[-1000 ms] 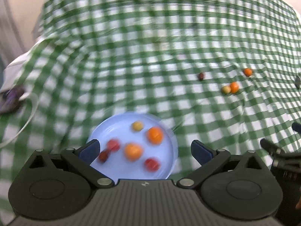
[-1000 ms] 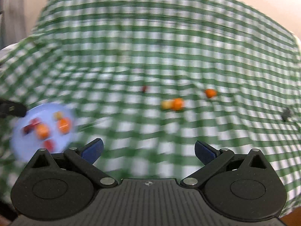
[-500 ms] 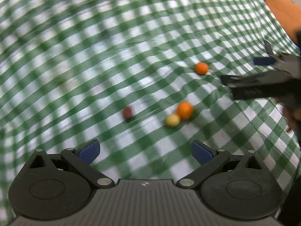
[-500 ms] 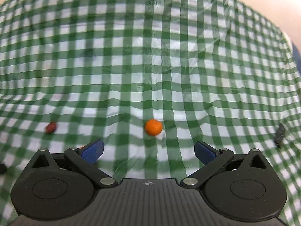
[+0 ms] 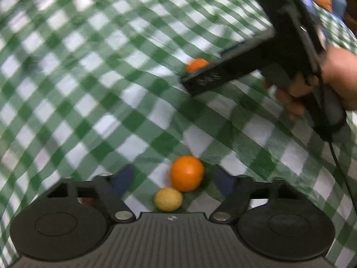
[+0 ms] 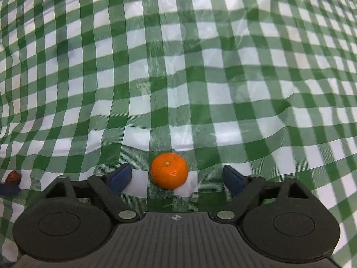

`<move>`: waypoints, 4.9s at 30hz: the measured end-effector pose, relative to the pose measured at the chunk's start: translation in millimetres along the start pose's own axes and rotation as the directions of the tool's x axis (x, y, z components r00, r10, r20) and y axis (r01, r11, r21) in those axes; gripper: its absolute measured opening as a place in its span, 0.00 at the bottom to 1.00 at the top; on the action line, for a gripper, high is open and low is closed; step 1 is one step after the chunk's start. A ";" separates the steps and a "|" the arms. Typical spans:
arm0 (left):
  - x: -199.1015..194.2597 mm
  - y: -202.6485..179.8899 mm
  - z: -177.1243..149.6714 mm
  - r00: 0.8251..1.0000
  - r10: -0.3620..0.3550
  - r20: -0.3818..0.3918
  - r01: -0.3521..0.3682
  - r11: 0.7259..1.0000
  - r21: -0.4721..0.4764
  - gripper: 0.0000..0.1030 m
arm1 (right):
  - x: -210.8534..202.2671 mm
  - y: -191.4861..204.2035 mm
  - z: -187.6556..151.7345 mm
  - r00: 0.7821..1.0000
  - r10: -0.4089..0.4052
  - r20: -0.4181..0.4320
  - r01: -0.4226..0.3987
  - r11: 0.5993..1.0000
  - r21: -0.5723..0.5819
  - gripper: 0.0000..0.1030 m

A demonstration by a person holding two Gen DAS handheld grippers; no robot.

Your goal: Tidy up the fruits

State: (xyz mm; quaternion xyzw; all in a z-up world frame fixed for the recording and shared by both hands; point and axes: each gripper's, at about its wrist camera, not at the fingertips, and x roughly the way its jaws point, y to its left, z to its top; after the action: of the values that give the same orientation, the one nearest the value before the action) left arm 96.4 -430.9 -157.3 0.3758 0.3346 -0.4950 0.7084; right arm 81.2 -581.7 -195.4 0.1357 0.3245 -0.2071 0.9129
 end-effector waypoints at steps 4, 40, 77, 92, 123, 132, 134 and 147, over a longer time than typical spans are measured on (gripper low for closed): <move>3.2 0.7 1.3 0.999 -0.039 -0.013 0.039 0.999 -0.022 0.33 | -0.2 3.6 -3.6 1.000 -0.021 0.008 0.021 0.999 -0.032 0.34; -395.7 -16.2 -338.4 0.951 0.296 -0.087 -0.283 0.725 -0.628 0.33 | -386.4 301.0 -169.2 0.904 0.420 -0.083 -0.426 0.862 -0.276 0.34; -392.1 4.0 -357.7 0.942 0.327 -0.071 -0.284 0.668 -0.687 0.33 | -398.9 331.9 -180.5 0.898 0.415 -0.145 -0.436 0.802 -0.409 0.34; -349.4 49.5 -343.3 0.940 0.318 -0.127 -0.315 0.657 -0.685 0.33 | -346.1 363.4 -165.6 0.907 0.383 -0.174 -0.420 0.819 -0.391 0.34; -261.4 94.6 -331.2 0.951 0.261 -0.163 -0.304 0.717 -0.627 0.96 | -233.7 385.2 -145.7 0.910 0.323 -0.260 -0.406 0.822 -0.399 0.60; -299.6 67.9 -340.5 0.949 0.284 -0.137 -0.307 0.731 -0.610 1.00 | -282.0 367.8 -153.1 0.925 0.281 -0.255 -0.368 0.828 -0.423 0.95; -309.5 57.2 -348.6 0.950 0.273 -0.153 -0.306 0.712 -0.631 1.00 | -296.5 363.9 -160.9 0.917 0.283 -0.282 -0.381 0.832 -0.404 0.96; -364.6 17.2 -364.9 0.933 0.328 -0.151 -0.341 0.664 -0.665 1.00 | -374.1 357.4 -176.6 0.937 0.310 -0.164 -0.350 0.853 -0.386 0.99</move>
State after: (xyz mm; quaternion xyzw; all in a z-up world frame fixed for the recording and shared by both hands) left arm -28.8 52.1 -25.5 0.1491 0.4238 -0.1957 0.8717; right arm -110.1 -92.2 -45.2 0.0048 0.3758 0.0319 0.9261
